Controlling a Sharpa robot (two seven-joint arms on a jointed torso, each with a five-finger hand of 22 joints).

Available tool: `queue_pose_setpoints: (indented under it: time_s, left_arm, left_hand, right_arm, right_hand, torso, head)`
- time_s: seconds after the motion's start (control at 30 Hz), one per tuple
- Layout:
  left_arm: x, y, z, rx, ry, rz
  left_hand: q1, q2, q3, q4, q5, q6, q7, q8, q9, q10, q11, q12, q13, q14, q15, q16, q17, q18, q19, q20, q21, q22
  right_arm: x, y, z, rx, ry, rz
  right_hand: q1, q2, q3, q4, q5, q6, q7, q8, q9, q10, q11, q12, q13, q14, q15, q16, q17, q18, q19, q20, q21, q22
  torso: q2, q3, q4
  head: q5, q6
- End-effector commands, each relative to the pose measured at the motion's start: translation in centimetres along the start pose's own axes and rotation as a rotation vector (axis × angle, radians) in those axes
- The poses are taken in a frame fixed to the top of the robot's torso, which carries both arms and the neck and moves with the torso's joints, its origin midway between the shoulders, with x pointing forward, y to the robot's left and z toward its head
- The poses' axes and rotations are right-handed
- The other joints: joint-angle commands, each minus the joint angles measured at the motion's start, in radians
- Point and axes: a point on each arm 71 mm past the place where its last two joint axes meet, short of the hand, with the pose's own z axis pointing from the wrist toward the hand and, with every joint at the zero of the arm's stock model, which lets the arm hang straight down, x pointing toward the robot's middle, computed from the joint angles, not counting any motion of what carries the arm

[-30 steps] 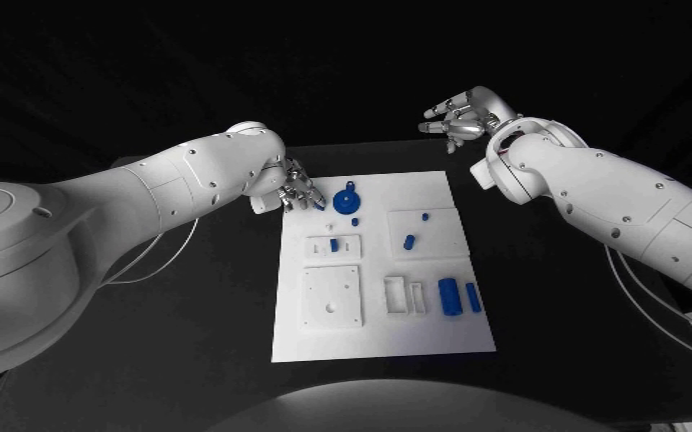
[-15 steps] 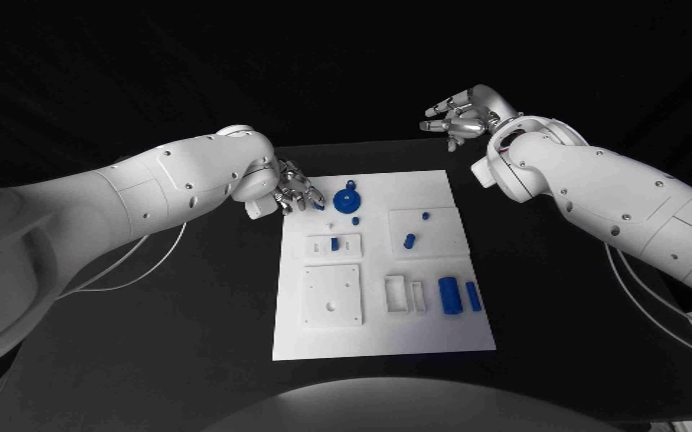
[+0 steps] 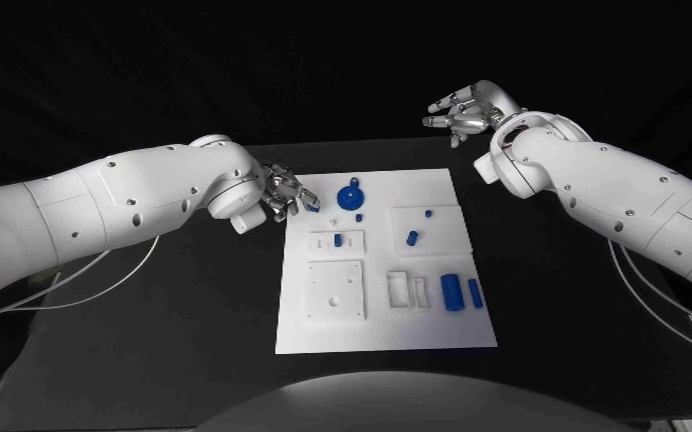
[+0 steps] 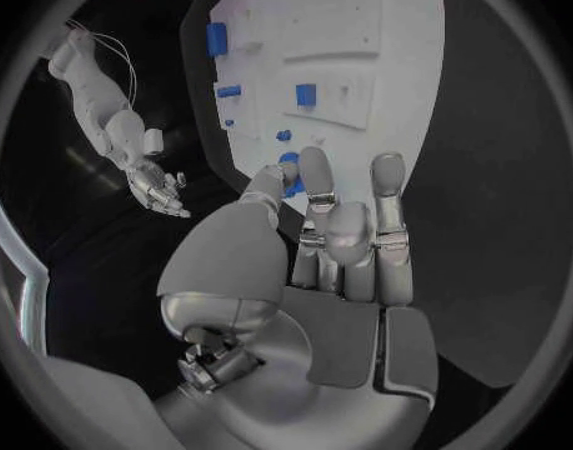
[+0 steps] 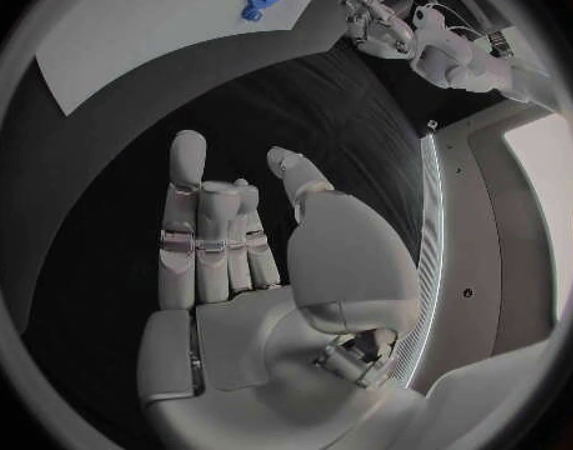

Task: Assemble the parts on the task board

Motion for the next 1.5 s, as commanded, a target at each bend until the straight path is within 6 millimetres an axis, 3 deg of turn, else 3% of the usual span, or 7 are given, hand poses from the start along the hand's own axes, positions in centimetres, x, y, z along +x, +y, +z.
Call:
queue_pose_setpoints:
  time_s: [0.03, 0.37, 0.67, 1.5]
  left_arm:
    - [0.4, 0.3, -0.7, 0.013, -0.067, -0.042]
    - [2.2, 0.9, -1.3, 0.018, -0.117, -0.037]
    - [4.1, 1.0, -1.1, 0.022, -0.131, -0.008]
    - [6.3, 1.2, 0.1, -0.019, -0.058, 0.063]
  left_hand:
    - [-0.005, -0.004, 0.055, -0.063, 0.009, 0.080, -0.067, 0.006, 0.309, 0.047, -0.012, 0.008, -0.001, 0.008, 0.000, 0.001, 0.012, 0.015, 0.007, 0.000, 0.007, 0.019]
    - [-0.019, -0.011, 0.070, -0.075, 0.041, 0.097, -0.072, 0.005, 0.341, 0.047, -0.015, 0.026, -0.004, 0.022, -0.001, 0.005, 0.049, 0.028, 0.007, 0.008, 0.026, 0.019]
    - [-0.020, -0.010, 0.070, -0.077, 0.045, 0.099, -0.073, 0.004, 0.343, 0.047, -0.016, 0.027, -0.005, 0.024, -0.001, 0.004, 0.050, 0.029, 0.009, 0.008, 0.029, 0.019]
    - [-0.024, -0.007, 0.076, -0.086, 0.050, 0.100, -0.072, 0.004, 0.344, 0.047, -0.015, 0.027, -0.008, 0.024, 0.000, -0.002, 0.049, 0.031, 0.007, 0.010, 0.031, 0.019]
  right_arm:
    - [0.1, -0.1, -0.1, -0.005, 0.011, -0.007]
    - [0.2, -0.4, -0.2, 0.000, 0.013, -0.007]
    - [0.3, -0.4, -0.2, 0.001, 0.015, -0.007]
    - [0.3, -0.4, -0.2, 0.001, 0.016, -0.007]
  right_hand:
    - [-0.008, 0.002, 0.004, 0.000, 0.007, -0.003, 0.001, -0.003, -0.001, -0.004, -0.003, -0.006, -0.001, -0.001, -0.006, -0.003, -0.001, 0.007, 0.034, -0.001, 0.002, -0.002]
    - [-0.010, 0.001, 0.004, 0.000, 0.010, -0.003, 0.002, -0.003, -0.001, -0.005, -0.003, -0.007, -0.002, -0.001, -0.006, -0.003, -0.001, 0.007, 0.034, -0.001, 0.002, -0.002]
    - [-0.010, 0.001, 0.004, 0.000, 0.010, -0.003, 0.002, -0.003, -0.001, -0.005, -0.003, -0.007, -0.002, -0.001, -0.006, -0.003, -0.001, 0.007, 0.034, -0.001, 0.002, -0.002]
    - [-0.010, 0.001, 0.005, 0.000, 0.013, -0.002, 0.001, -0.003, -0.001, -0.005, -0.003, -0.006, -0.002, -0.001, -0.006, -0.004, -0.002, 0.007, 0.034, -0.001, 0.002, -0.002]
  torso:
    - [-0.004, -0.0007, 0.0033]
    - [-0.005, 0.0000, 0.0048]
    - [-0.003, 0.0000, 0.0029]
    - [-0.003, 0.0001, 0.0039]
  head:
    - [0.003, -0.004]
    - [0.006, -0.010]
    - [0.003, -0.011]
    - [0.002, -0.015]
